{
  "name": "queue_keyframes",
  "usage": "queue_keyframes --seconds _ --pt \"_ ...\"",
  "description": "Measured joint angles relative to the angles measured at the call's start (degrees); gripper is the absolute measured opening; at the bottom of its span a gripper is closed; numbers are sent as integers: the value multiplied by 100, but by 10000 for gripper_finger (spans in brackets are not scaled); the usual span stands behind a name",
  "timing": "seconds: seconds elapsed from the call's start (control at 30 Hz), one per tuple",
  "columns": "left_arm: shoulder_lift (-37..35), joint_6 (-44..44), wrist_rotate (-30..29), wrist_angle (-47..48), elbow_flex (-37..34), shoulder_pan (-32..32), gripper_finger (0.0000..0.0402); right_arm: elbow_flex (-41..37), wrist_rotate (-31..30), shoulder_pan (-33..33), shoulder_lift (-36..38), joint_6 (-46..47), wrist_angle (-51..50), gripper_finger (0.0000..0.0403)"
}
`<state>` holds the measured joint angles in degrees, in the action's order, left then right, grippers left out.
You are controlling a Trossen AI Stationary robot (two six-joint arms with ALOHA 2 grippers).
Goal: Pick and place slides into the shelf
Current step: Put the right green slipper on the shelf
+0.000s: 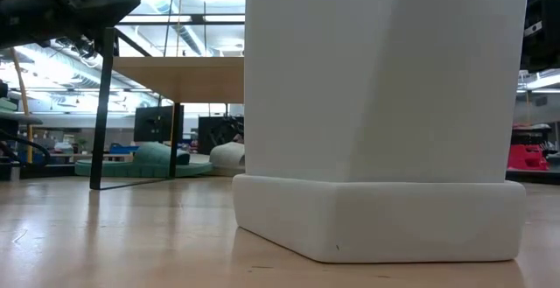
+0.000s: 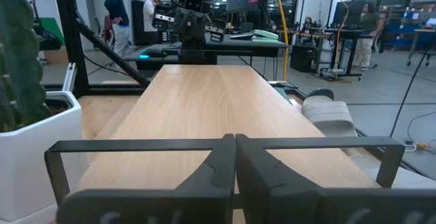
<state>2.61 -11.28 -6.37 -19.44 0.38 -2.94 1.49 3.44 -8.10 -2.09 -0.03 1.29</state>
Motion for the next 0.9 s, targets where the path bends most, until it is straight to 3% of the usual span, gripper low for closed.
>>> queue_keyframes --seconds 0.53,0.9 --pt "0 -1 0 -1 0 0 35 -1 3 -2 -1 -299 1 18" --pt "0 -3 0 -2 0 0 33 0 111 2 0 2826 1 18"
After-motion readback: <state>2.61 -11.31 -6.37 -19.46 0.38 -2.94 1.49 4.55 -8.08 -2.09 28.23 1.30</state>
